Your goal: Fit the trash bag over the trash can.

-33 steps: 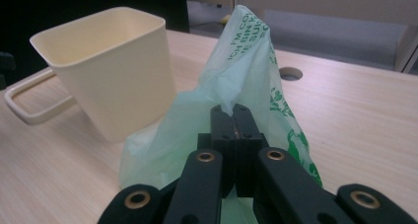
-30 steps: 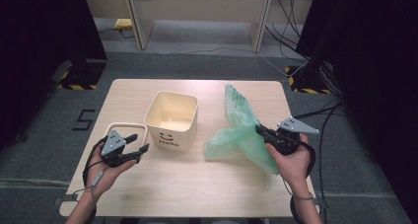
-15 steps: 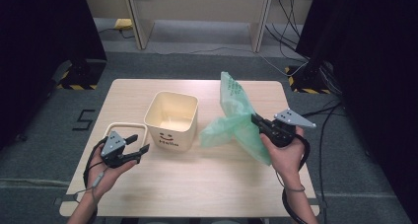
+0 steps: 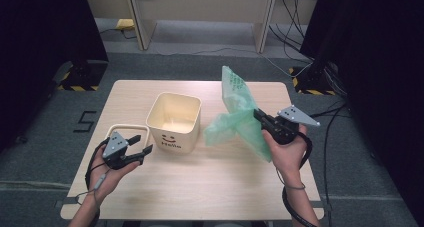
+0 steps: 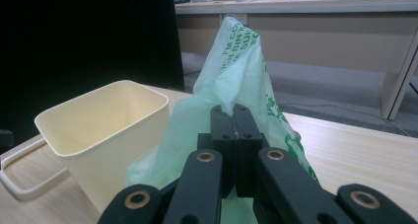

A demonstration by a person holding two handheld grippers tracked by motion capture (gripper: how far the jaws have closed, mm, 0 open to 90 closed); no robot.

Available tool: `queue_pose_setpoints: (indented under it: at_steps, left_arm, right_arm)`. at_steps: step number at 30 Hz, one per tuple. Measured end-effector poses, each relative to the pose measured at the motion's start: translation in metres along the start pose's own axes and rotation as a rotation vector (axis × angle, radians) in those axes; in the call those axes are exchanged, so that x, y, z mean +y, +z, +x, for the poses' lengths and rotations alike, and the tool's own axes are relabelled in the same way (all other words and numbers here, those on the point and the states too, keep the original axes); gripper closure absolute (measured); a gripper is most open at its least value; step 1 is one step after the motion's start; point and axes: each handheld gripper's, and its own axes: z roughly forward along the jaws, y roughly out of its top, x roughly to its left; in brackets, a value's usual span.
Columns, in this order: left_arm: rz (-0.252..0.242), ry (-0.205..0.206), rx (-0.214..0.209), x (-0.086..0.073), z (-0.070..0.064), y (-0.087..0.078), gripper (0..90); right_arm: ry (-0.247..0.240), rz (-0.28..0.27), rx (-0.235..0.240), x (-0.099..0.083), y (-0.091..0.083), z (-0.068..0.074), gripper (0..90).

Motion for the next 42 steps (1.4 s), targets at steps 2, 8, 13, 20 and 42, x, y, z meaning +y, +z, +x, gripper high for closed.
queue_pose_setpoints:
  at_steps: [2,8,13,20,42]
  left_arm:
    - [-0.003,-0.001,-0.001,0.001,-0.001,0.001,40.7]
    - [-0.011,-0.010,0.001,0.003,-0.002,0.001,39.8]
    - [-0.021,-0.014,0.000,0.006,-0.002,0.001,38.6]
    - [-0.030,-0.021,-0.002,0.008,-0.003,0.003,38.2]
    - [-0.043,-0.017,0.000,0.015,-0.005,0.004,38.0]
  right_arm:
    - [-0.001,-0.008,-0.004,0.002,0.000,0.000,90.0]
    - [0.002,-0.030,-0.010,0.009,0.001,0.001,90.0]
    - [0.003,-0.048,-0.013,0.013,0.003,0.002,90.0]
    - [-0.008,-0.056,-0.026,0.018,0.006,0.004,90.0]
    - [0.017,-0.103,-0.027,0.029,0.016,0.007,90.0]
